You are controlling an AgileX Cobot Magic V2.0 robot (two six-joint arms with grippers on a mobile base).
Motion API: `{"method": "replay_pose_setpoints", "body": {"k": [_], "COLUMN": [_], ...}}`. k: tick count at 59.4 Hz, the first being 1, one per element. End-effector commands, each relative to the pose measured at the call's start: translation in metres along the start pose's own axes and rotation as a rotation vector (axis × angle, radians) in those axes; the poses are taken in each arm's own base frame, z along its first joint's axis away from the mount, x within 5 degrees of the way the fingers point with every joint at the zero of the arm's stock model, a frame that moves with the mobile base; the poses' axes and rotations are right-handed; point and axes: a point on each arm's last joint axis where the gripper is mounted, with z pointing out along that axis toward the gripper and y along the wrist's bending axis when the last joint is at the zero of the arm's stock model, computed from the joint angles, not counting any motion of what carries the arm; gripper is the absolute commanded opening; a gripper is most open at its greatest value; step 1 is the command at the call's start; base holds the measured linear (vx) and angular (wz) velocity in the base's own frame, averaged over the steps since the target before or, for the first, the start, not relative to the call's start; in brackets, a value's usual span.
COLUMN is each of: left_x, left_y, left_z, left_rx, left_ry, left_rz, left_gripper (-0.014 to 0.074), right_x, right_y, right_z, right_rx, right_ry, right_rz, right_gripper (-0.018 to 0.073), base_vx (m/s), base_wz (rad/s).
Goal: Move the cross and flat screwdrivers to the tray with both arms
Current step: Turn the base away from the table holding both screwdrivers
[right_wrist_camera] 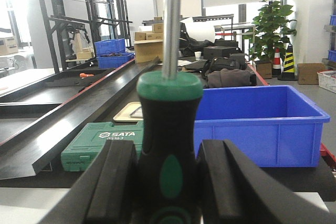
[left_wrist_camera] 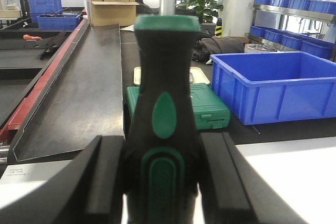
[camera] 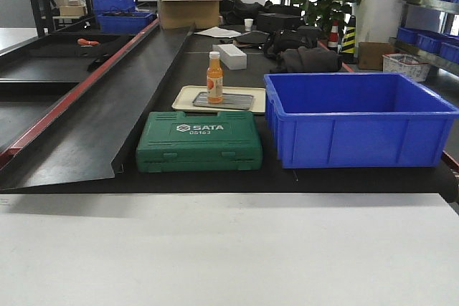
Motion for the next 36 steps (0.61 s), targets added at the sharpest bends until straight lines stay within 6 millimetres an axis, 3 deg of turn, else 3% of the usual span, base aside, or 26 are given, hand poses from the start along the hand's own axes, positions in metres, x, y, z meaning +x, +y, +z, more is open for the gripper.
{"method": "replay_pose_setpoints", "body": {"k": [1,21,36], "left_x": [-0.0166,-0.0166,-0.0166], "left_y": [-0.0015,-0.0015,-0.0015], "left_z": [-0.0037,-0.0037,-0.0037], "left_rx": [0.011,0.011,0.011], "left_ry": [-0.119,-0.119,-0.119], "left_rz": [-0.011,-0.011,-0.011], "left_gripper": [0.0000,0.0000,0.0000], "right_x": [-0.0171,-0.0171,-0.0171], "right_y": [-0.0002,-0.0002,-0.0002], "right_z": [-0.0019,-0.0019,-0.0019], "right_rx": [0.009,0.009,0.009], "right_ry": [-0.119,-0.119,-0.119], "right_rz": [0.005,0.005,0.005], "right_gripper": [-0.0008,-0.0008,-0.0008], "base_vx": [-0.01,-0.08,-0.15], "base_wz": [-0.02,-0.03,-0.27]}}
